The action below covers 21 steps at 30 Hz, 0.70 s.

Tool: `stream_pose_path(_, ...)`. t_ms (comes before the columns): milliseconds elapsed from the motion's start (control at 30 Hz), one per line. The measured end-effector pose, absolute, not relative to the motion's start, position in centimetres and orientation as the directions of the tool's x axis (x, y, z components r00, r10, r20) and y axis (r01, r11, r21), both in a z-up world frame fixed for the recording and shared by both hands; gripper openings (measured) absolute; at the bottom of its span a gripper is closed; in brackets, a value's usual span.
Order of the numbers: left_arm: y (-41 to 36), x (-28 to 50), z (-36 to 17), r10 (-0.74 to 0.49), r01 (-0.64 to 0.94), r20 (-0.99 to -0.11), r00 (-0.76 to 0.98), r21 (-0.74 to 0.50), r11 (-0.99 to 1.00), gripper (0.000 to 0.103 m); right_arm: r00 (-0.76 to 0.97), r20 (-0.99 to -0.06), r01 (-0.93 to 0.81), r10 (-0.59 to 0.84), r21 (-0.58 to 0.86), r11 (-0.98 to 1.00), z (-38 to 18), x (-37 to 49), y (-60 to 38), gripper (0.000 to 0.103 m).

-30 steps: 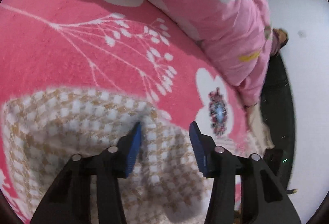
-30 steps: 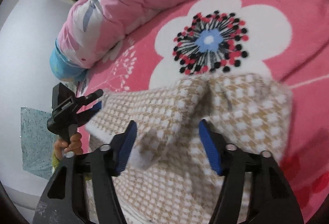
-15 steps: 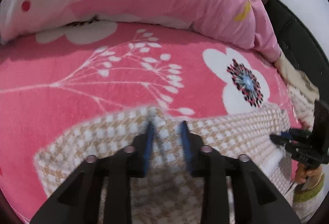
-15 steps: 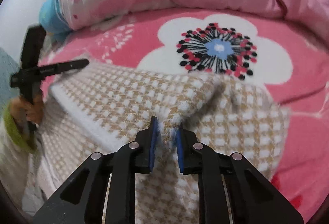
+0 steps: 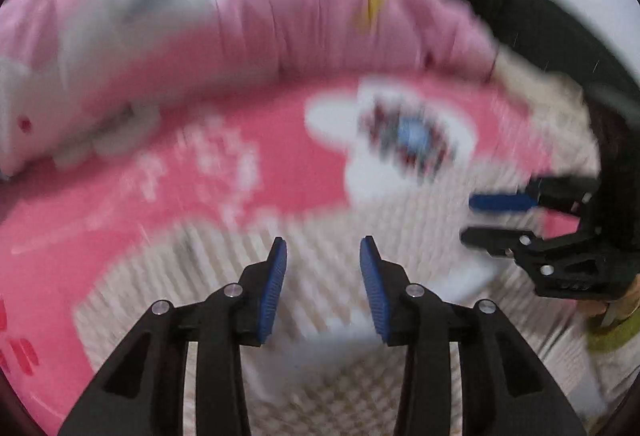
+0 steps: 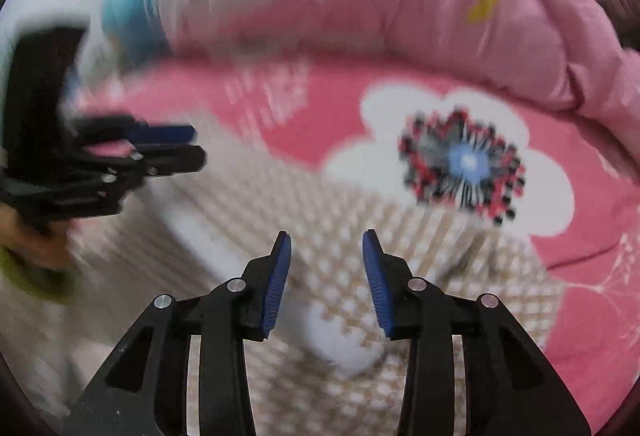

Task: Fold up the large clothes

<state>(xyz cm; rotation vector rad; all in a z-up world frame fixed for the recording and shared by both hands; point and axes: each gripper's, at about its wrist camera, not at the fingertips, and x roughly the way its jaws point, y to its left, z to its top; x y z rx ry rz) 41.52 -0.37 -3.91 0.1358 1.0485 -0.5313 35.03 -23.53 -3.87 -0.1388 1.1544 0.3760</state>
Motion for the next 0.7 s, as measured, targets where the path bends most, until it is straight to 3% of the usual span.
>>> stream_pose_path(167, 2.0, 39.1, -5.8, -0.350, 0.490, -0.838, 0.419, -0.116, 0.864, 0.039, 0.329, -0.916, -0.396, 0.232, 0.089, 0.914, -4.5, 32.4, -25.4, 0.037)
stream_pose_path(300, 3.2, 38.3, -5.9, -0.347, 0.484, -0.837, 0.423, -0.115, 0.867, 0.039, 0.318, -0.939, -0.383, 0.127, -0.005, 0.924, -2.6, 32.2, -25.2, 0.038)
stream_pose_path(433, 3.4, 37.9, -6.1, -0.348, 0.463, -0.830, 0.437, -0.124, 0.878, 0.039, 0.389, -0.896, -0.410, 0.213, 0.038, 0.911, -0.2, 32.6, -22.4, 0.037)
stream_pose_path(533, 2.6, 37.8, -6.0, -0.340, 0.460, -0.821, 0.458, -0.109, 0.881, 0.039, 0.387, -0.886, -0.443, 0.254, 0.063, 0.894, -2.0, 33.4, -19.9, 0.037)
stream_pose_path(633, 3.0, 37.5, -6.2, -0.358, 0.457, -0.813, 0.459, -0.129, 0.880, 0.039, 0.362, -0.914, -0.462, 0.184, -0.005, 0.887, -5.7, 33.3, -19.0, 0.037)
stream_pose_path(700, 3.3, 37.0, -6.1, -0.362, 0.461, -0.807, 0.466, -0.128, 0.878, 0.039, 0.356, -0.916, -0.450, 0.185, 0.006, 0.893, -5.3, 32.6, -19.8, 0.037)
